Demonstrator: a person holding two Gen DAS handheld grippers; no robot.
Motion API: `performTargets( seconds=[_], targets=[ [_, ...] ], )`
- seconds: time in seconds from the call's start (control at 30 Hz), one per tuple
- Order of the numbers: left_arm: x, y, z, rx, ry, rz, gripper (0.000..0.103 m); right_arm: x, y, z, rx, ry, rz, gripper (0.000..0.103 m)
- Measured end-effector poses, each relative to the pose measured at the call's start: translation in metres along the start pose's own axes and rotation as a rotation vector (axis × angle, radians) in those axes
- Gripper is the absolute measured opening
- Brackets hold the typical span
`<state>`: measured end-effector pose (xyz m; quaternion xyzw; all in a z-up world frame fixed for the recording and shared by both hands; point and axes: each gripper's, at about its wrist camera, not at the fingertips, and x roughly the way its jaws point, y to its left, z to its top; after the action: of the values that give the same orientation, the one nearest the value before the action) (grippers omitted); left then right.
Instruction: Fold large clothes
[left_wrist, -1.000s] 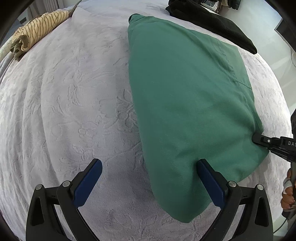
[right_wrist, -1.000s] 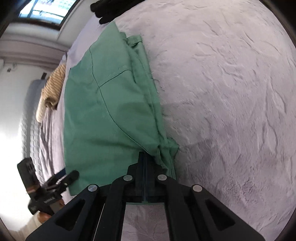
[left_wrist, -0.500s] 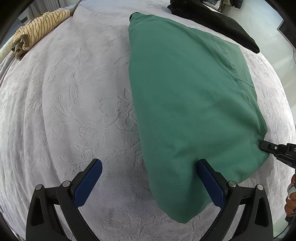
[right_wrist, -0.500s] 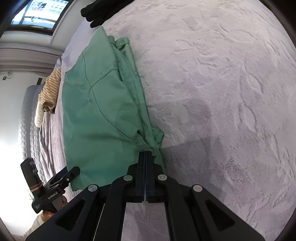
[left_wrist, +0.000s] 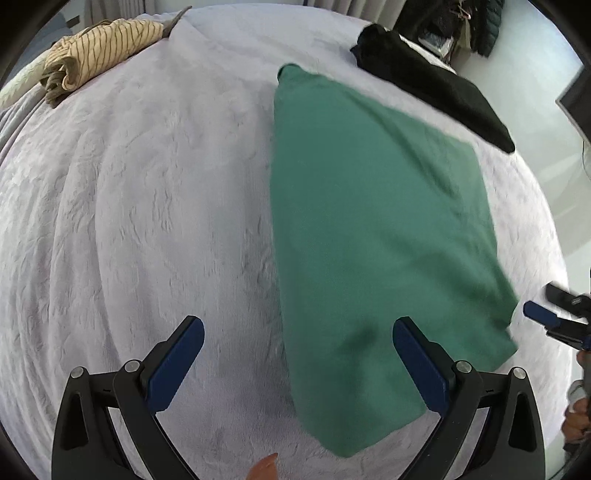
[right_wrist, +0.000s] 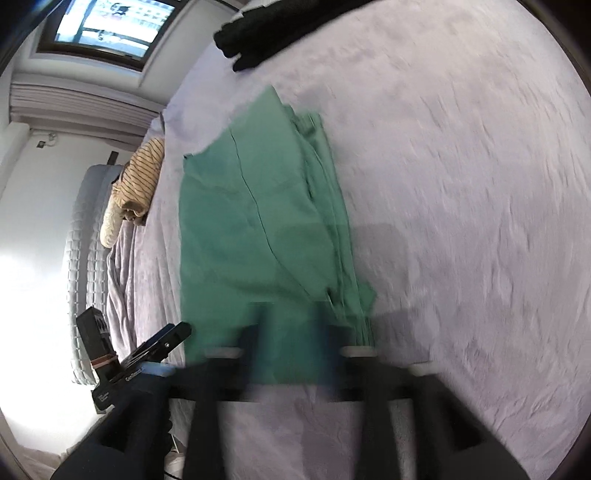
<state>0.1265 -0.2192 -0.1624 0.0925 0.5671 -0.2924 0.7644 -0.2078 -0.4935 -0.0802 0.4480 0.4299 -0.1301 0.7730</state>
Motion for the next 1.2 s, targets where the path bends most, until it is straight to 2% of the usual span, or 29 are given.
performTargets(
  seconds=[0.17, 0.3, 0.43, 0.5, 0.6, 0.67, 0.8, 0.83, 0.87, 0.9, 0.93, 0.97, 1.03, 1.2],
  targets=[
    [0.007, 0.012, 0.025, -0.031, 0.031, -0.004, 0.102, 0.014, 0.008, 0.036, -0.054, -0.014, 0.007, 0.084],
    [0.027, 0.029, 0.04, -0.058, 0.076, -0.062, 0.102, 0.044, -0.001, 0.068, -0.052, 0.035, 0.012, 0.084],
    [0.057, 0.042, 0.045, -0.102, 0.171, -0.236, 0.102, 0.077, -0.026, 0.096, 0.014, 0.099, 0.073, 0.084],
    [0.067, 0.044, 0.044, -0.12, 0.214, -0.323, 0.102, 0.093, -0.037, 0.108, 0.066, 0.13, 0.165, 0.084],
    [0.082, 0.038, 0.042, -0.105, 0.265, -0.404, 0.102, 0.109, -0.036, 0.123, 0.077, 0.146, 0.236, 0.084],
    [0.092, 0.027, 0.04, -0.073, 0.294, -0.412, 0.102, 0.119, -0.03, 0.131, 0.059, 0.159, 0.252, 0.084],
    [0.101, 0.011, 0.038, -0.012, 0.309, -0.368, 0.102, 0.136, -0.027, 0.14, 0.095, 0.156, 0.248, 0.083],
    [0.099, 0.01, 0.038, -0.001, 0.308, -0.36, 0.1, 0.138, -0.027, 0.141, 0.112, 0.152, 0.241, 0.079],
    [0.095, 0.008, 0.037, 0.013, 0.295, -0.357, 0.092, 0.139, -0.027, 0.141, 0.121, 0.151, 0.233, 0.054],
    [0.091, 0.006, 0.037, 0.03, 0.285, -0.344, 0.079, 0.141, -0.026, 0.139, 0.132, 0.157, 0.244, 0.035],
    [0.086, 0.005, 0.037, 0.042, 0.274, -0.335, 0.069, 0.139, -0.025, 0.137, 0.135, 0.144, 0.247, 0.034],
    [0.078, 0.006, 0.037, 0.052, 0.254, -0.343, 0.064, 0.136, -0.022, 0.135, 0.134, 0.128, 0.268, 0.027],
    [0.063, 0.01, 0.038, 0.05, 0.23, -0.365, 0.05, 0.13, -0.017, 0.131, 0.148, 0.106, 0.319, 0.027],
    [0.025, 0.018, 0.037, 0.061, 0.178, -0.427, 0.045, 0.11, 0.007, 0.117, 0.17, 0.073, 0.443, 0.026]
  ],
)
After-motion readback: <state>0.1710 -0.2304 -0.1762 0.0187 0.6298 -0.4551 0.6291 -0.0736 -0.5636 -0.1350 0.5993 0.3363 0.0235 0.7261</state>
